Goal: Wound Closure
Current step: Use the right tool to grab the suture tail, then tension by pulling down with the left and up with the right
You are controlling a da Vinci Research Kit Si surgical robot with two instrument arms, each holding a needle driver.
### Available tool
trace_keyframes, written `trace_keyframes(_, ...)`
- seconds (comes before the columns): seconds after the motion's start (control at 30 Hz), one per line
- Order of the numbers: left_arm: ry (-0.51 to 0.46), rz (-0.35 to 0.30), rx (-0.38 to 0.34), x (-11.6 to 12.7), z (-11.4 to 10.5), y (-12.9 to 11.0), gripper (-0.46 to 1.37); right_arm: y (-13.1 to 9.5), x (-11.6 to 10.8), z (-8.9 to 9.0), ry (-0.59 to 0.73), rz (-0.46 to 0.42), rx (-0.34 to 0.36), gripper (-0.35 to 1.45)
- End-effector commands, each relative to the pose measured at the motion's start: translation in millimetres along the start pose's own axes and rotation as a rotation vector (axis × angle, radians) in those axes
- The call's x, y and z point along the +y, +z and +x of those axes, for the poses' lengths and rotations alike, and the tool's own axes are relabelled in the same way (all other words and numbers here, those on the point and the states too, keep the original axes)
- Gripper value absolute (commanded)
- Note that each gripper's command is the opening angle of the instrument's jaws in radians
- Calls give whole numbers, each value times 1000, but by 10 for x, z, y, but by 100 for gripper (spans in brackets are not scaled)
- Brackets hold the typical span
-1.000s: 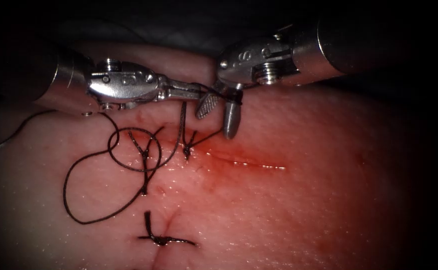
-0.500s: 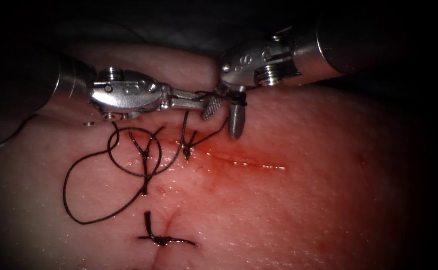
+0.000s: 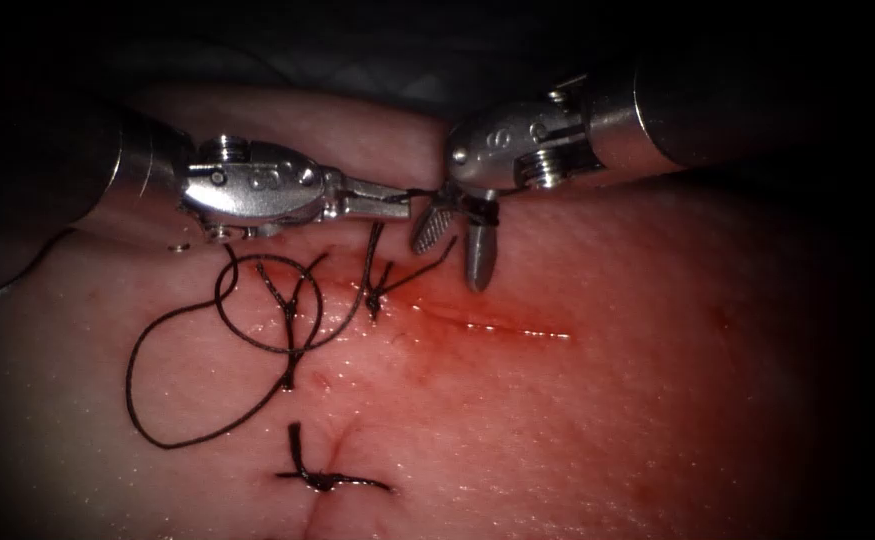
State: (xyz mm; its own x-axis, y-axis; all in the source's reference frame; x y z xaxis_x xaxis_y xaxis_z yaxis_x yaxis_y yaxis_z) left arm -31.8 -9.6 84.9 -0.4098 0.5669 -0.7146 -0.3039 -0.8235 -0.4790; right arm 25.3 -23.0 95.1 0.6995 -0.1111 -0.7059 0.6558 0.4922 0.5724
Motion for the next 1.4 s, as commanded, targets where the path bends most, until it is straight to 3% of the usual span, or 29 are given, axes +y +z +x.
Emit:
trace_keyframes(0.03, 0, -10, 0, 0, 0, 0, -35, -3, 0, 2, 3, -1, 4, -10)
trace_keyframes(0.13, 1, -10, 0, 0, -1, 0, -35, -7, 1, 5, 6, 0, 7, -35)
trace_keyframes(0.6, 1, -9, 1, 4, -7, -1, -35, -16, 2, 13, 15, -9, 14, -35)
trace_keyframes(0.93, -25, -26, -7, 30, -30, 4, -35, -24, 7, 27, 16, -6, 89, -35)
trace_keyframes(1.4, -25, -40, -31, 79, -29, -38, -35, -18, 11, 24, 15, -3, 118, -35)
